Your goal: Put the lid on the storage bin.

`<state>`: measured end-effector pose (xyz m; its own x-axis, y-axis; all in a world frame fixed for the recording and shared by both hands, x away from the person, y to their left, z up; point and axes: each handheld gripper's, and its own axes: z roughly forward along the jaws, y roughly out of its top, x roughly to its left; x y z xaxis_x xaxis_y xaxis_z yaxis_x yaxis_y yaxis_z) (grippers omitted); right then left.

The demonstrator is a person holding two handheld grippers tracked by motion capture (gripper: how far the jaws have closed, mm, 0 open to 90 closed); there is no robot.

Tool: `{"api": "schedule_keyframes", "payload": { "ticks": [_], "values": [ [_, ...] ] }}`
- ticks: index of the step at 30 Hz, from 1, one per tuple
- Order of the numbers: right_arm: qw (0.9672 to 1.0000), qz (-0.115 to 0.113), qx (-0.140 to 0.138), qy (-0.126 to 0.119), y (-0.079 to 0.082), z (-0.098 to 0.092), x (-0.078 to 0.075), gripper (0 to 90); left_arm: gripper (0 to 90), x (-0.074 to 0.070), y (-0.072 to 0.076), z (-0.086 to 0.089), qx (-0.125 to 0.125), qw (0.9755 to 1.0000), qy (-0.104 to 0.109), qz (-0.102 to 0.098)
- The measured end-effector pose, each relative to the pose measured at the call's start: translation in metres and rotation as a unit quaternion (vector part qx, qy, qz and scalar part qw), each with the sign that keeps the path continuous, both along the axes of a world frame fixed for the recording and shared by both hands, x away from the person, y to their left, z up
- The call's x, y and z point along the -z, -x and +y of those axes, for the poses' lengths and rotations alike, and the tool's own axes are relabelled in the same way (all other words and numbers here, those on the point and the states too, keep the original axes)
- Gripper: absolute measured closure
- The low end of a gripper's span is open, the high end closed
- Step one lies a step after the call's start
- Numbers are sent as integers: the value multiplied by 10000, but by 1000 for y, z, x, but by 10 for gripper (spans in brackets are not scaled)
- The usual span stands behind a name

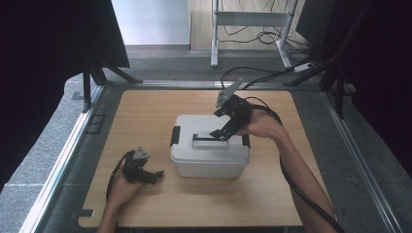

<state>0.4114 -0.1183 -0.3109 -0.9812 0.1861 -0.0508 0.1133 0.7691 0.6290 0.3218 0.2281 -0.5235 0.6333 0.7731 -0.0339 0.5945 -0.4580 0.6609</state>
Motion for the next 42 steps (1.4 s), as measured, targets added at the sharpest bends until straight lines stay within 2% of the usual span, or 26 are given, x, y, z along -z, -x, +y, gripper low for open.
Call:
{"api": "schedule_keyframes", "payload": {
  "ticks": [5,8,10,13,16,20,21,22,23,24,26,27,29,32,33,34,35,36,39,40,42],
  "values": [
    [9988,-94,468,-72,3,-26,-2,137,0,0,0,0,0,10000,-2,1],
    [9983,-133,568,-65,4,-34,-2,131,0,0,0,0,0,10000,-2,0],
    [9975,-137,682,-142,5,-42,-2,126,0,0,0,0,-1,10000,-1,-1],
    [9950,-141,971,-193,9,-59,-1,88,0,0,0,0,-4,10000,0,-1],
    [9937,-157,1104,-142,11,-69,0,47,0,0,0,0,-11,10000,8,8],
    [9901,-227,1379,-136,15,-88,6,0,0,0,0,0,-10,10000,9,-2],
    [9881,-253,1509,-158,17,-98,8,0,0,0,0,0,-9,10000,7,-2],
    [9881,-253,1509,-158,17,-98,8,0,0,0,0,0,-12,10000,8,-2],
    [9856,-280,1650,-233,19,-108,11,0,0,0,0,0,-14,10000,8,-3],
    [9856,-280,1650,-233,19,-108,11,0,0,0,0,0,-14,10000,8,-3],
    [9826,-281,1809,-318,22,-118,13,0,0,0,0,0,-16,10000,9,-2],
    [9792,-334,1970,-355,25,-128,16,0,0,0,0,0,-17,10000,10,-3],
    [9781,-330,2022,-378,27,-132,18,0,0,0,0,0,-17,10000,9,-1],
    [9713,-387,2313,-398,35,-149,27,0,0,0,0,-1,-27,10000,18,6],
    [9713,-387,2313,-398,35,-149,27,0,0,0,0,-1,-26,10000,19,7],
    [9680,-503,2444,-272,41,-155,33,0,0,0,0,-1,-28,10000,17,6],
    [9680,-503,2444,-272,41,-155,33,0,0,0,0,-1,-36,10000,20,-4],
    [9662,-544,2510,-216,44,-158,37,0,0,0,0,-1,-32,10000,18,6],
    [9633,-537,2616,-264,53,-166,49,0,0,0,0,-1,-31,10000,15,6],
    [9598,-547,2731,-341,60,-172,58,0,0,0,0,-1,-38,10000,18,-3],
    [9586,-527,2768,-408,63,-175,63,0,0,0,0,-1,-43,10000,21,-16]
  ]
}}
